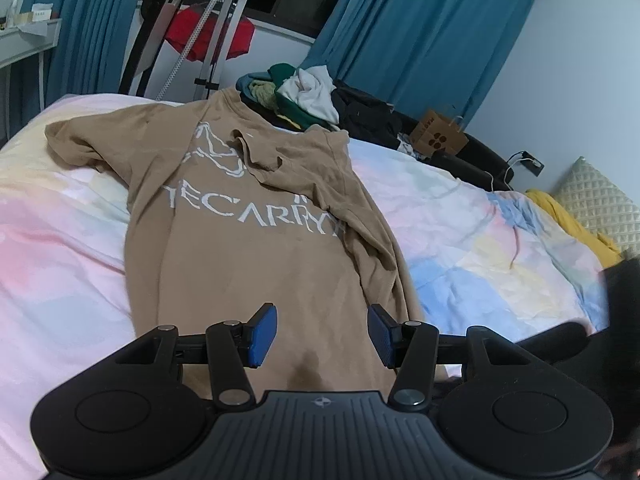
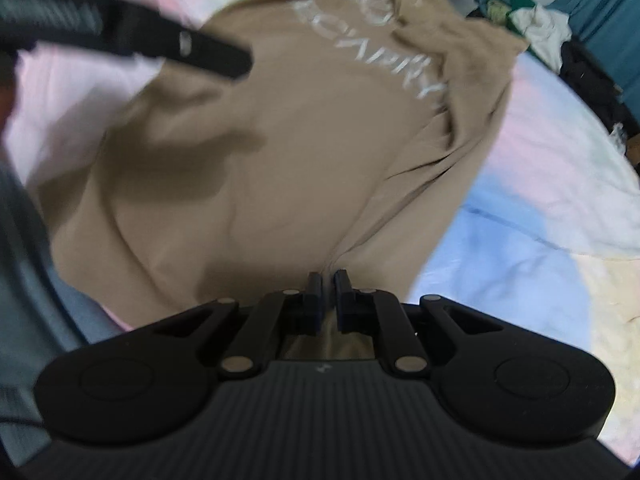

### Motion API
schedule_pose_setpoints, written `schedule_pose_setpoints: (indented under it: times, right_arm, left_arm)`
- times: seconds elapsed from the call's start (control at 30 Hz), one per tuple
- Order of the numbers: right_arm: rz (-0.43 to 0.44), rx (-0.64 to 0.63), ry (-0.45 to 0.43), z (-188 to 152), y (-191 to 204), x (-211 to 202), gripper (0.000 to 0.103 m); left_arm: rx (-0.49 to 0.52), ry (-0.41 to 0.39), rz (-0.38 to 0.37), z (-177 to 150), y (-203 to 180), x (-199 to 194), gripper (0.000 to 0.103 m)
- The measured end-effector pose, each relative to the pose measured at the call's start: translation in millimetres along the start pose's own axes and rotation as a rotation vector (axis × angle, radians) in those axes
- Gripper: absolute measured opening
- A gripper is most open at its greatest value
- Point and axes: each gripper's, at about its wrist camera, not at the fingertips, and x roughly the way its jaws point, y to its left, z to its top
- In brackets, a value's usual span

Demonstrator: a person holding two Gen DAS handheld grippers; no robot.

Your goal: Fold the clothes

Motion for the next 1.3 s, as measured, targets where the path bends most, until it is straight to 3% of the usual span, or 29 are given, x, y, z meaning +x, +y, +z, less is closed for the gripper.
schedule_pose_setpoints:
  times: [0.17, 0.23, 0.3, 0.37, 0.5, 0.6, 0.77, 0.9, 1.03, 1.1, 1.17, 1.3]
  right_arm:
    - [0.07, 0.199, 0.008, 2.9, -22.6, 9.4, 0.013]
    - [0.129, 0.307, -0.022, 3.7, -38.8, -1.7, 0.02]
    - [0.205, 0.407, -0.077, 4.4, -55.1, -17.4, 0.049]
    - [0.255, 0.478, -0.144, 10.6, -65.0, -28.6, 0.061]
    - [0.241, 0.561, -0.258, 30.9, -81.1, -40.1, 0.061]
    - [0.181, 0.623, -0.331, 45.1, -86.7, -33.9, 0.061]
    - [0.14, 0.64, -0.414, 39.7, -84.1, -21.1, 0.061]
    - [0.106, 0.654, -0.48, 35.3, -82.0, -10.8, 0.061]
    - [0.074, 0.668, -0.546, 31.0, -80.1, -0.9, 0.061]
    - [0.086, 0.688, -0.581, 29.8, -84.2, 1.6, 0.068]
    - [0.094, 0.709, -0.586, 29.6, -90.2, 9.4, 0.074]
    - [0.11, 0.771, -0.566, 27.9, -101.8, 28.0, 0.073]
  left_arm:
    - [0.0, -0.013, 0.02, 2.4, 5.0, -6.5, 0.056]
    - [-0.01, -0.018, 0.031, 4.9, 8.6, -7.1, 0.059]
    - [-0.02, -0.023, 0.043, 7.5, 12.2, -7.2, 0.061]
    - [-0.033, -0.025, 0.059, 10.5, 16.4, -6.6, 0.063]
    - [-0.062, -0.026, 0.099, 16.0, 25.6, -4.0, 0.07]
    - [-0.075, -0.018, 0.135, 18.4, 31.8, -0.5, 0.077]
    - [-0.088, 0.005, 0.18, 19.8, 40.4, 7.1, 0.082]
    - [-0.139, -0.029, 0.197, 26.6, 58.5, 12.7, 0.088]
    - [-0.332, -0.09, 0.181, 54.1, 103.9, 30.2, 0.089]
    - [-0.436, -0.108, 0.166, 69.4, 132.8, 45.4, 0.089]
    - [-0.543, -0.142, 0.13, 80.2, 164.2, 61.9, 0.089]
    - [-0.819, -0.218, 0.06, 87.4, 228.2, 97.5, 0.088]
